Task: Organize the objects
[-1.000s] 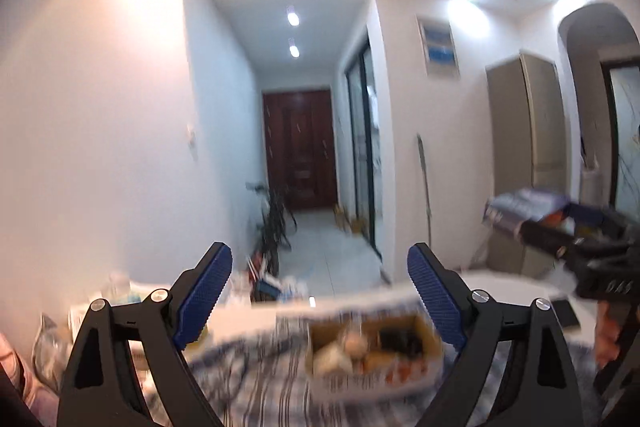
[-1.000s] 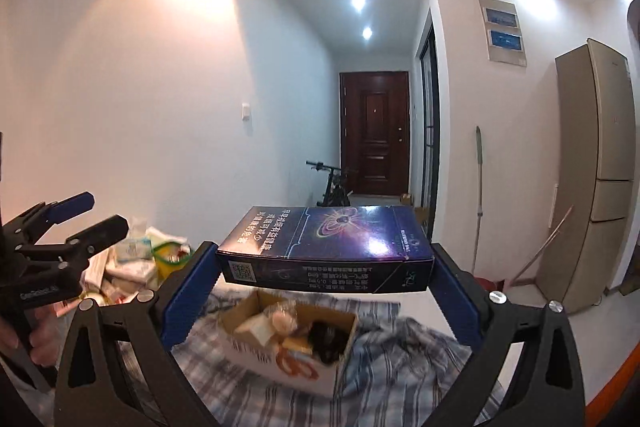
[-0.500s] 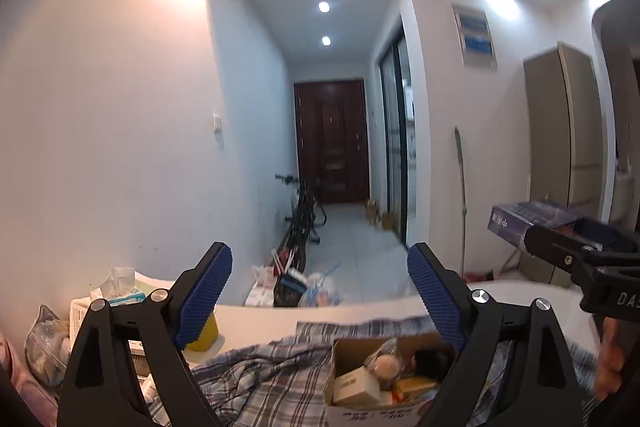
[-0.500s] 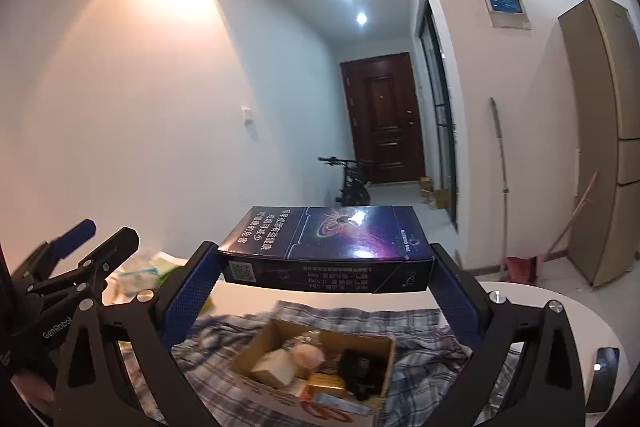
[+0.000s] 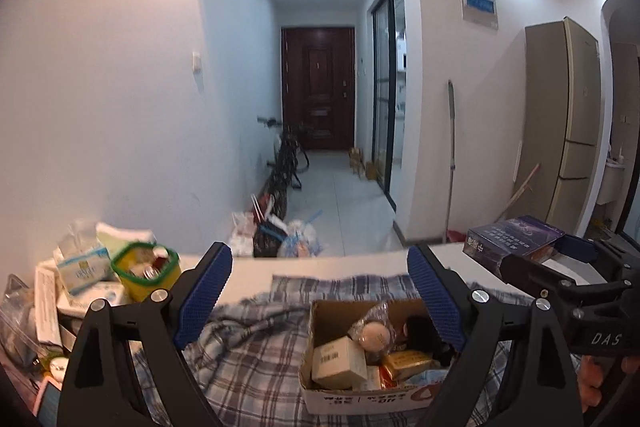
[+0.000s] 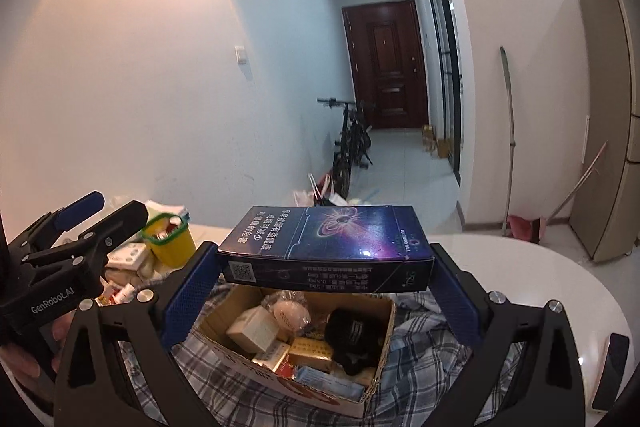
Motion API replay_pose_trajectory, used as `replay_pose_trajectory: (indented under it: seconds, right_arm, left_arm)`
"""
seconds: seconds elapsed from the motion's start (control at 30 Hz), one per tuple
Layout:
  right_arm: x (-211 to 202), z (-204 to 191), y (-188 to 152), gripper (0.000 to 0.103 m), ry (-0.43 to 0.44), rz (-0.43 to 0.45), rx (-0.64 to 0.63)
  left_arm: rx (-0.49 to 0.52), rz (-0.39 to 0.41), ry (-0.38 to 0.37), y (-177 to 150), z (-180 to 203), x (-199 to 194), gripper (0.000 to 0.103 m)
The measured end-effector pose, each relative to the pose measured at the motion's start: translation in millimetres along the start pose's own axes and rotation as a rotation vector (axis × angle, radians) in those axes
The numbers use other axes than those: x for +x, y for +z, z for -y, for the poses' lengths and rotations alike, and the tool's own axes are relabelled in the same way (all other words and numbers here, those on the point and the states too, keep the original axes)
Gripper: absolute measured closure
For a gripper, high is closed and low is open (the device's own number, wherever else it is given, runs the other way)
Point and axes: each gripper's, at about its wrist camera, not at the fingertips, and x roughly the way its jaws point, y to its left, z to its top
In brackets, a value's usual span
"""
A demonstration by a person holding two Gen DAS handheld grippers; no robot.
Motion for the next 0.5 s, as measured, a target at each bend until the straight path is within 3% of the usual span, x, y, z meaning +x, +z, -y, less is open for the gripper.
replay_pose_trajectory:
  seconds: [0.17,0.37,0.5]
  right_arm:
    - [34.4,1.7,-15.1,0.004,0.001,-0.118,-0.002]
    - [72.7,6.0,-36.7,0.004,0.012,-0.244,0.012]
    - [86.7,9.0,-47.1,0.004,0.021,-0.296,0.026]
  left_arm:
    - [-0.022,-0.136,-0.023,-18.3,-2.1,44.6,0.012]
    - [-0.001,-0.217,0.015,-41.0,2.5,81.7,0.012]
    - [-0.02,-0.257,-0.015,-47.4,0.8,90.8,0.011]
